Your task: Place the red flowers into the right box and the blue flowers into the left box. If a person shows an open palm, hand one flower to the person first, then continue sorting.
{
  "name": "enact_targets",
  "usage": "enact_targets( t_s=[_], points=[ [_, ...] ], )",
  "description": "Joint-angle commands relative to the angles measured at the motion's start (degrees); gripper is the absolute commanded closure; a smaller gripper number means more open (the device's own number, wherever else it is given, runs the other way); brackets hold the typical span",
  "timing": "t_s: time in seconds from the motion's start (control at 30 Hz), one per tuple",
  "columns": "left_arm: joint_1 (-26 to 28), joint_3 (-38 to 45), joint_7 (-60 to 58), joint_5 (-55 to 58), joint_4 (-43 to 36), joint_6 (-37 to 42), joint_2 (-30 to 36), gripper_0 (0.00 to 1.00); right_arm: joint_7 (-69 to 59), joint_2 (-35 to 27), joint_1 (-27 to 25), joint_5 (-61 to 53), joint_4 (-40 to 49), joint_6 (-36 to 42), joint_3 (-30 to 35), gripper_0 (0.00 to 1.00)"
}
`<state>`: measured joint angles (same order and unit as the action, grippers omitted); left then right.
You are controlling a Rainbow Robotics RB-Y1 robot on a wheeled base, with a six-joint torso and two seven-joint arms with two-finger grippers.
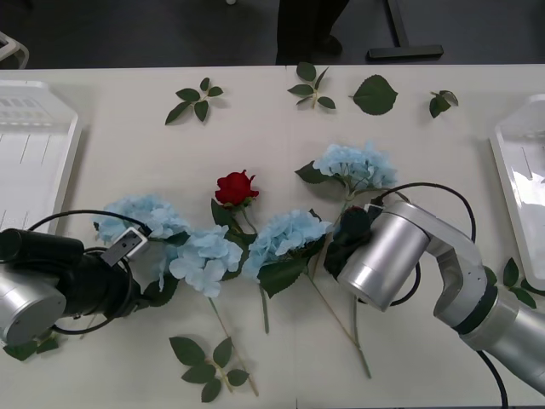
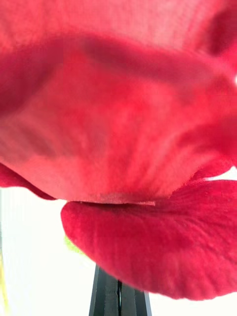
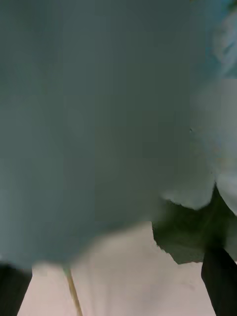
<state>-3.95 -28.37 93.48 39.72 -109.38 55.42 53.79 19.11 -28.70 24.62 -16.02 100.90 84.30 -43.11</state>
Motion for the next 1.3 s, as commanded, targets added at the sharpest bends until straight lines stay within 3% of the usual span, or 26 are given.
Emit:
enact_targets(
  t_s=[0.03,0.07,0.1,0.13,0.17,0.2,0.4,0.63,0.87,0.97,1.17,1.3],
  points=[
    [-3.17,-2.39,-0.58,-0.78,1.72,-3.13,-0.71,0.08,5.94,0.40,3.77,-3.93,2.02,3.59,7.34,1.00],
    [-3.26,-2.39,-0.58,-0.78,1.81,-3.13,-0.71,0.24,7.52,-0.21,4.12,-4.90,2.46,4.64,8.92,1.00],
    [-3.35,-2.39,-0.58,-0.78,1.81,-3.13,-0.71,0.50,9.54,-1.27,4.73,-6.30,2.90,6.31,11.12,1.00],
    [-3.35,-2.39,-0.67,-0.78,1.81,-3.04,-0.71,0.64,10.60,-1.88,4.91,-7.01,3.17,7.10,12.26,1.00],
    [-3.44,-2.39,-0.67,-0.78,1.81,-3.04,-0.71,0.91,13.85,-3.64,5.35,-8.94,3.87,8.42,14.99,1.00],
    [-3.44,-2.39,-0.75,-0.87,1.81,-3.13,-0.71,1.00,15.70,-4.78,5.70,-10.17,4.13,9.13,16.30,1.00],
    [-3.53,-2.39,-1.02,-2.10,1.81,-3.30,-0.71,1.00,32.92,-14.36,6.58,-17.38,3.61,12.64,27.99,1.00],
    [-5.20,-2.39,-0.93,-3.16,1.72,-4.36,0.70,1.00,52.70,-21.30,6.75,-21.42,-5.10,11.76,40.83,1.00],
    [-10.12,-1.60,-1.37,-2.37,-0.92,-4.27,8.26,1.00,65.53,-24.21,12.03,-14.83,-18.46,7.28,41.53,1.00],
    [-10.47,3.50,-1.72,0.97,-2.85,-2.60,12.30,1.00,69.66,-24.12,14.49,-12.28,-26.37,3.50,41.35,1.00],
    [-10.64,20.73,-1.28,9.76,-5.58,10.67,17.66,1.00,72.12,-22.71,20.02,-9.99,-41.92,-5.99,36.69,1.00],
    [-11.17,30.66,1.71,7.57,-3.47,20.25,17.66,1.00,72.30,-20.34,21.96,-5.25,-47.55,-12.32,35.64,1.00]
  ],
)
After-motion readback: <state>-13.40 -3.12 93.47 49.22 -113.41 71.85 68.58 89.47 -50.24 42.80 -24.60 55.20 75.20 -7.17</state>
